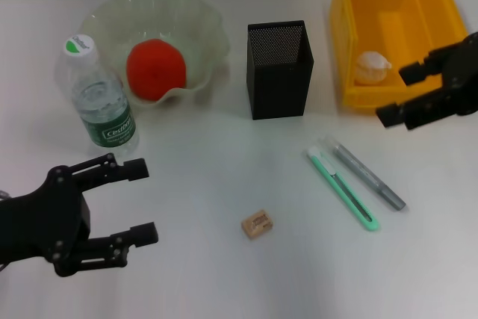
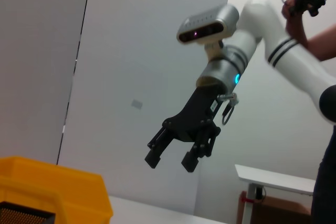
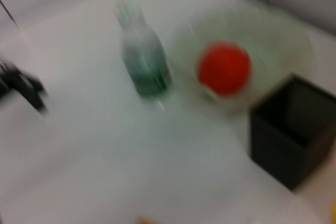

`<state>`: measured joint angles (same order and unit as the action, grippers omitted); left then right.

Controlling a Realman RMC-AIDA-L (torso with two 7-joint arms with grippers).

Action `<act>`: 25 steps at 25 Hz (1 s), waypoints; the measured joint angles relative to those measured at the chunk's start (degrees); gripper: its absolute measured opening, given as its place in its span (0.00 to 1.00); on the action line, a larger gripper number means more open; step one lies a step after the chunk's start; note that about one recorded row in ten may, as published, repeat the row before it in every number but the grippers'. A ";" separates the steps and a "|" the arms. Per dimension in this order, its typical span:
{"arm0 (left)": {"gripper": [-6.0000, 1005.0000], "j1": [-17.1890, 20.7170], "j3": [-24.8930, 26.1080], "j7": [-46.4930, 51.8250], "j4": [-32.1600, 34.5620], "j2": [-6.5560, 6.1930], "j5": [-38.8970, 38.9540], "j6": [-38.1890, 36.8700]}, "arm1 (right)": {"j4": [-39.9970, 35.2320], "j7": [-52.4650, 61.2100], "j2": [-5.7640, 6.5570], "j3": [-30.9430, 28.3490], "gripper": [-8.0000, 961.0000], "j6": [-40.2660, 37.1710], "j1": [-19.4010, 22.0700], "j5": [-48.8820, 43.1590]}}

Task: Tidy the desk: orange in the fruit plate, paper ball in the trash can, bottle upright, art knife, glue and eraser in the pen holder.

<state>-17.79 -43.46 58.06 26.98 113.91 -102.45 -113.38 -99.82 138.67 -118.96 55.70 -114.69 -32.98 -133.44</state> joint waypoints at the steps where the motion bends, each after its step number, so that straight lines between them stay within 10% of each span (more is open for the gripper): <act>1: 0.82 0.00 0.00 0.00 0.00 0.00 0.00 0.00 | 0.00 0.00 0.00 0.00 0.82 0.00 0.00 0.00; 10: 0.82 -0.82 0.22 0.55 0.17 0.79 0.01 3.57 | 16.57 12.63 -0.52 23.84 0.82 15.84 -8.21 -16.23; 25: 0.82 -0.93 -0.23 0.56 -0.19 1.22 -0.12 8.10 | 33.99 15.24 -0.75 35.64 0.82 37.76 -10.19 -13.04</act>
<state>-18.72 -43.69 58.63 26.79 115.14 -102.57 -105.28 -65.83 153.91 -119.70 91.34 -76.93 -43.18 -146.47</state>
